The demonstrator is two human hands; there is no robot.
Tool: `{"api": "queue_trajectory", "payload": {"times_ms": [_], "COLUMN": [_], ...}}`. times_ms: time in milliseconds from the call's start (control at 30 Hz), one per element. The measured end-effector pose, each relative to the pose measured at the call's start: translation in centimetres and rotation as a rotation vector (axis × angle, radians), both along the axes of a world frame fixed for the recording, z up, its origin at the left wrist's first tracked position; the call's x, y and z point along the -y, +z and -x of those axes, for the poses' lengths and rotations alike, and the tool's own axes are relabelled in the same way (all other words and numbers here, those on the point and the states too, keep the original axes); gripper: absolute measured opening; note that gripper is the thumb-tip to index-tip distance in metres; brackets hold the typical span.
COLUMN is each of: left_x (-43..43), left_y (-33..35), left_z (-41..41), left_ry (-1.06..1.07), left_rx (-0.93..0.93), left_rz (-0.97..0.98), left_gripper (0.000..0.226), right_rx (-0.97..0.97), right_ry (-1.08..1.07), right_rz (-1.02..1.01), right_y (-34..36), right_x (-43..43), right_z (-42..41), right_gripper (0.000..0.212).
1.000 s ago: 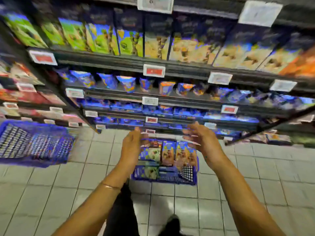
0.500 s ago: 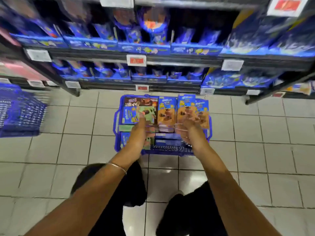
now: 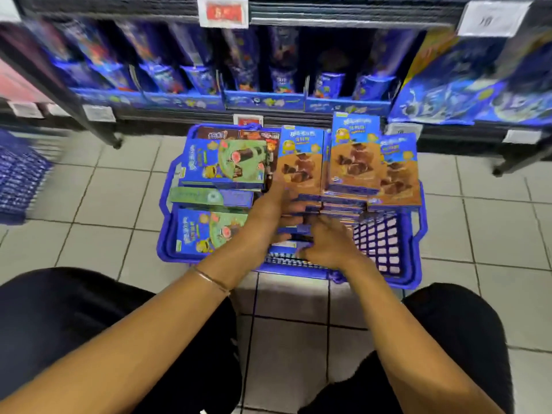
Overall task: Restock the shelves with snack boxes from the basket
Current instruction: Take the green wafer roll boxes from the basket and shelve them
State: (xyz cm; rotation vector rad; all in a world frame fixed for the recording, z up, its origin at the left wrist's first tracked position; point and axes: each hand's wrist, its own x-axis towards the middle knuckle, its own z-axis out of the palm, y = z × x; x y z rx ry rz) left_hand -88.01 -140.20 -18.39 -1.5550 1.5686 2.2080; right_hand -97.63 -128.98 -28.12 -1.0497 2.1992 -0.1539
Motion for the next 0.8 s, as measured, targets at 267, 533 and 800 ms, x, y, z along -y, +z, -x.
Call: {"api": "queue_trajectory", "payload": {"times_ms": [267, 533, 800], "left_x": [-1.3, -1.2, -0.1], "left_y": [1.9, 2.4, 4.2], "left_z": [-0.8, -2.1, -0.4], "left_ry": [-0.112, -0.107, 0.007], "left_rx": [0.067, 0.027, -0.086], "left_rz": [0.097, 0.085, 0.197], "left_gripper": [0.074, 0.072, 0.063], "right_rx": [-0.195, -0.409, 0.151], "right_ry": [0.215, 0.292, -0.202], "right_rz": [-0.14, -0.087, 0.305], "right_y": [-0.7, -0.4, 7.0], "right_x": [0.5, 0.4, -2.4], "right_z": [-0.2, 0.6, 1.9], "right_gripper": [0.076, 0.069, 0.066]}}
